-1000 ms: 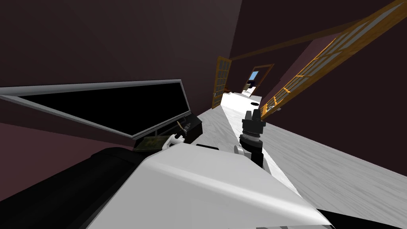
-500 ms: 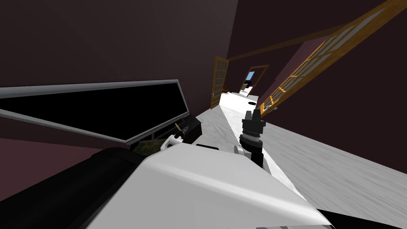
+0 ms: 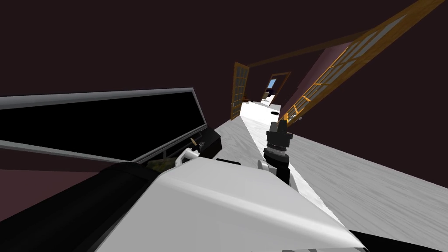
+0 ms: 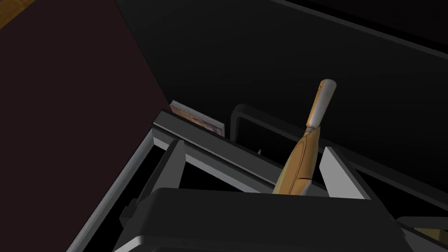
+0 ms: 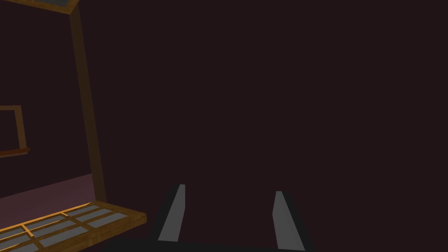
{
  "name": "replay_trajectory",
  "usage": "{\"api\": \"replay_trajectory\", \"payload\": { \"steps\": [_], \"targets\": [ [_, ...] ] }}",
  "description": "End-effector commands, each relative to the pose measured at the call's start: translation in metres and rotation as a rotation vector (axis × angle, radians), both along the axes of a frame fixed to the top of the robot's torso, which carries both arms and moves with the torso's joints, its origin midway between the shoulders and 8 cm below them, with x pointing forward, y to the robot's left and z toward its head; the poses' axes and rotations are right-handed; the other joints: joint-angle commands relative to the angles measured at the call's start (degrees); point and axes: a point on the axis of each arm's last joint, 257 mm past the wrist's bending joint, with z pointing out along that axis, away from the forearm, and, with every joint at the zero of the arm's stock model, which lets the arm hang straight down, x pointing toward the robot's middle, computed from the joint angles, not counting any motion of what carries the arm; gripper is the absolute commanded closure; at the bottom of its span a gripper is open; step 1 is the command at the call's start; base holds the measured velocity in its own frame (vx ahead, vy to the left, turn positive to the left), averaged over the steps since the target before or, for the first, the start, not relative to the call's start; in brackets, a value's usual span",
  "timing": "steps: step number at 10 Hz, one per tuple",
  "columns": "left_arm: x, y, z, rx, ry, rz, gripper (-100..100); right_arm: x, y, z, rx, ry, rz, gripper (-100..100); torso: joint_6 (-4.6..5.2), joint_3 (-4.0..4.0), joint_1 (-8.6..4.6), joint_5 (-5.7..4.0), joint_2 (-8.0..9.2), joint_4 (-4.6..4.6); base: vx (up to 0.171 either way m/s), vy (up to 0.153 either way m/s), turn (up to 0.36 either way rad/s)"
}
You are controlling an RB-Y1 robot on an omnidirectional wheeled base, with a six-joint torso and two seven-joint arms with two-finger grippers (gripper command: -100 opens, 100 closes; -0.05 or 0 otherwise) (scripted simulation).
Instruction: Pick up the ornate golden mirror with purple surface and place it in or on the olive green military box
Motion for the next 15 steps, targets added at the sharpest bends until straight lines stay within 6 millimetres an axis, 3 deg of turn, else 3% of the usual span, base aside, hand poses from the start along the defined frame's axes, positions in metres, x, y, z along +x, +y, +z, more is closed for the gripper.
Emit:
{"api": "replay_trajectory", "payload": {
  "steps": [1,4,5,7,8,11,13,14,15],
  "targets": [
    [-0.014,0.008,-0.005,0.024,0.048,0.011,-100,0.000,0.000,0.000,0.000,0.000,0.000,0,0.00,0.00,0.00,0.00,0.00,0.00,0.054,0.031,-0.050],
    [-0.037,0.037,-0.015,0.091,0.150,0.031,-100,0.000,0.000,0.000,0.000,0.000,0.000,0,-0.02,0.06,-0.12,-0.02,0.10,0.02,0.040,0.019,-0.055],
    [-0.037,0.037,-0.015,0.091,0.150,0.031,-100,0.000,0.000,0.000,0.000,0.000,0.000,0,-0.01,0.06,-0.14,-0.03,0.10,0.02,0.030,0.018,-0.029],
    [-0.055,0.061,-0.018,0.146,0.227,0.046,-100,0.000,0.000,0.000,0.000,0.000,0.000,0,-0.01,0.07,-0.12,-0.03,0.13,0.03,0.039,0.027,-0.061],
    [-0.055,0.061,-0.018,0.147,0.230,0.048,-100,0.000,0.000,0.000,0.000,0.000,0.000,0,-0.01,0.05,-0.08,-0.02,0.08,0.02,0.042,0.023,-0.037],
    [-0.073,0.087,-0.018,0.204,0.306,0.064,-100,0.000,0.000,0.000,0.000,0.000,0.000,0,-0.01,0.06,-0.17,-0.03,0.11,0.02,0.036,0.007,-0.045],
    [-0.073,0.089,-0.019,0.207,0.308,0.064,-100,0.000,0.000,0.000,0.000,0.000,0.000,0,-0.02,0.06,-0.19,-0.04,0.11,0.02,0.025,0.004,-0.013],
    [-0.074,0.090,-0.019,0.208,0.311,0.065,0,0.000,0.000,0.000,0.000,0.000,0.000,0,-0.02,0.09,-0.21,-0.04,0.17,0.03,0.000,0.000,0.000],
    [-0.073,0.093,-0.025,0.208,0.310,0.068,-100,0.000,0.000,0.000,0.000,0.000,0.000,0,-0.02,0.12,-0.22,-0.04,0.22,0.05,0.006,0.007,-0.021]
  ]
}}
